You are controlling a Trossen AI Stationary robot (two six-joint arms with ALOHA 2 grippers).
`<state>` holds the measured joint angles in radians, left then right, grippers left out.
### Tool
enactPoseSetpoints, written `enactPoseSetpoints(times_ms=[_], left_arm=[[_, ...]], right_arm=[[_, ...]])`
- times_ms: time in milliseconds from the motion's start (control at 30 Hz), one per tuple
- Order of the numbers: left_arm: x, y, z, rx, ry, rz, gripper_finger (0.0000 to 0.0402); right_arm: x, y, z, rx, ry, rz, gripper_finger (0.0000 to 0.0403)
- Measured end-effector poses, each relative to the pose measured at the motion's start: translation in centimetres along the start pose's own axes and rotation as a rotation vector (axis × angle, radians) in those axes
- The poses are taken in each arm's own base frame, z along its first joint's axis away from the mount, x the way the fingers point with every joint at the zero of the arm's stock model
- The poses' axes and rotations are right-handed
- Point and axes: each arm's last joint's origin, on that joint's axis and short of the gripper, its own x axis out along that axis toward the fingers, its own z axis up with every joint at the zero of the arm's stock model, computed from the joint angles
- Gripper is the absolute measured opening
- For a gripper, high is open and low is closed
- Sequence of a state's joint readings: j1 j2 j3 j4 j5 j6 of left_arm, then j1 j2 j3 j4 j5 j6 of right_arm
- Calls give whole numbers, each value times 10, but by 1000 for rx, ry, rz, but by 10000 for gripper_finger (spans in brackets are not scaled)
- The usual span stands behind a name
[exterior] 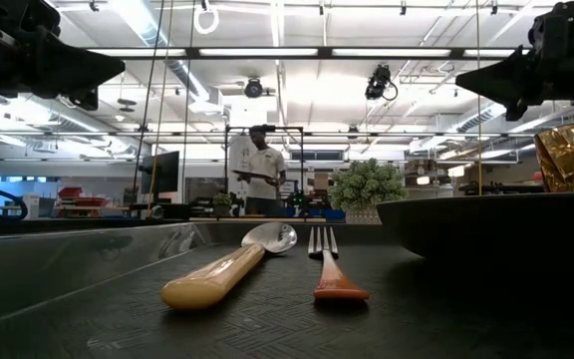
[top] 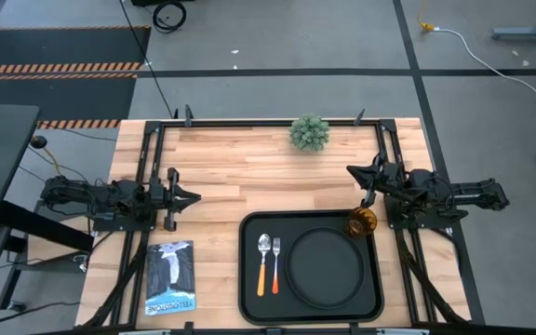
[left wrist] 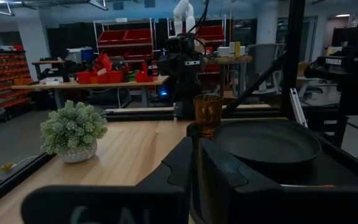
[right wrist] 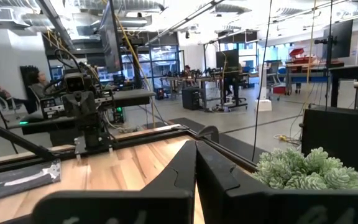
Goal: Pick and place plate/cup/fork/spoon on tray
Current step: Return to Home Position
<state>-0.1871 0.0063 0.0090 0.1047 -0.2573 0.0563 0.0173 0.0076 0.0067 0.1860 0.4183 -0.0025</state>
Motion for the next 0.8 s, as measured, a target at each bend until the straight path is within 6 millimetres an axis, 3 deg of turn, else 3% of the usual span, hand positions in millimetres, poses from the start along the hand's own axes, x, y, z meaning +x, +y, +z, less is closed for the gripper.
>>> enactPoseSetpoints(times_ms=[800], left_arm=[[0,0,0,-1,0,0,36]], right_arm=[[0,0,0,0,0,0,14]])
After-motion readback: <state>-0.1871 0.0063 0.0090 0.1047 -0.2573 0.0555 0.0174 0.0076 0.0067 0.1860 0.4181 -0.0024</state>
